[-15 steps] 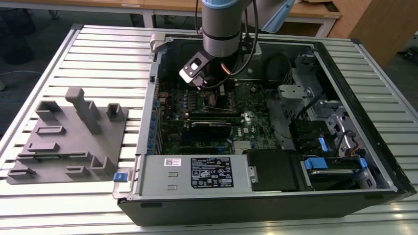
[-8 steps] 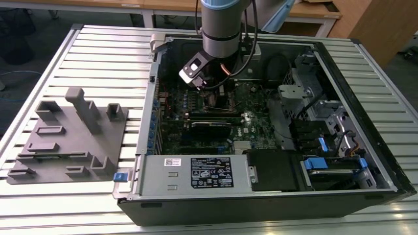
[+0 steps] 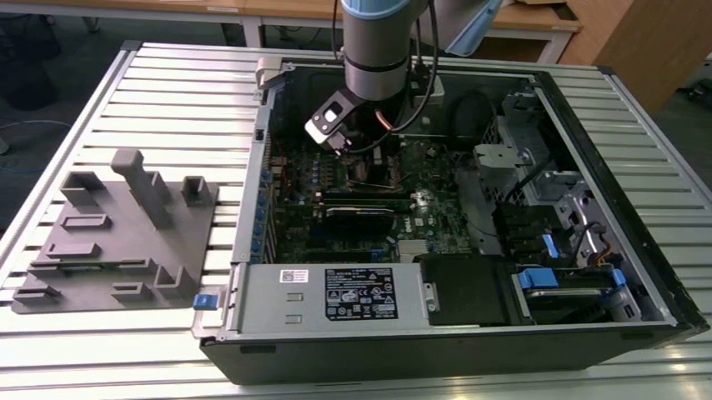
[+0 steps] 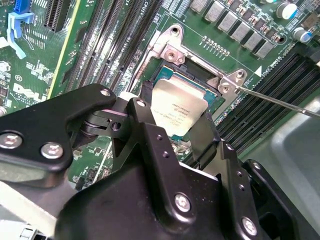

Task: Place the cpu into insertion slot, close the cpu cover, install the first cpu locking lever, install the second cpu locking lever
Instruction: 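Place the cpu into insertion slot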

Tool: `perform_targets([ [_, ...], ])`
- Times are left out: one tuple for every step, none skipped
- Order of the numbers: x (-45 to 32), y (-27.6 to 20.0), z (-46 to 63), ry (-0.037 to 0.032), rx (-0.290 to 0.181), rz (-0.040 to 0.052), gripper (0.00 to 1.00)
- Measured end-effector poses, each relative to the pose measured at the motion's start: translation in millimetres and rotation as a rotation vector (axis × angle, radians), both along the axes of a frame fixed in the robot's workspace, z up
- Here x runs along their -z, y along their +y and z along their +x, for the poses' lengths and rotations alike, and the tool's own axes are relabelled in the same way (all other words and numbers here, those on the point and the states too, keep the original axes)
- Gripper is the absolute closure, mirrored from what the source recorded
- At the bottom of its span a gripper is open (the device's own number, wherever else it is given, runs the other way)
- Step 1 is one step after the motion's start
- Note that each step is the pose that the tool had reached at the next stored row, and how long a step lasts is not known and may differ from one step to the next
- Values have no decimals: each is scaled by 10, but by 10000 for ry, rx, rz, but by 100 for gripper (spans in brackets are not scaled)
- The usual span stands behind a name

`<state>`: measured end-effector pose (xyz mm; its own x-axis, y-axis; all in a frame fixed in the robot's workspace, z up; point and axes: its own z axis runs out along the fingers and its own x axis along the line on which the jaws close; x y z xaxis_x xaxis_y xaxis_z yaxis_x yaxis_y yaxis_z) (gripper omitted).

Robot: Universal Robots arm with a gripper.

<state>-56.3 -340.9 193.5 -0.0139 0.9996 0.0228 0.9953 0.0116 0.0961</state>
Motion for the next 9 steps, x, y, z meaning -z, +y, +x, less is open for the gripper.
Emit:
perform_targets([
  [1, 0, 0, -1, 0, 2, 46],
  [1, 0, 0, -1, 0, 2, 46],
  [1, 0, 0, -1, 0, 2, 46],
  [1, 0, 0, -1, 1, 3, 46],
  [1, 0, 1, -1, 2, 3, 46],
  [2, 0, 3, -1, 1, 5, 46],
  [2, 0, 6, -2, 0, 5, 46],
  [1, 0, 8, -2, 0, 4, 46],
  [2, 0, 11, -2, 0, 4, 46],
])
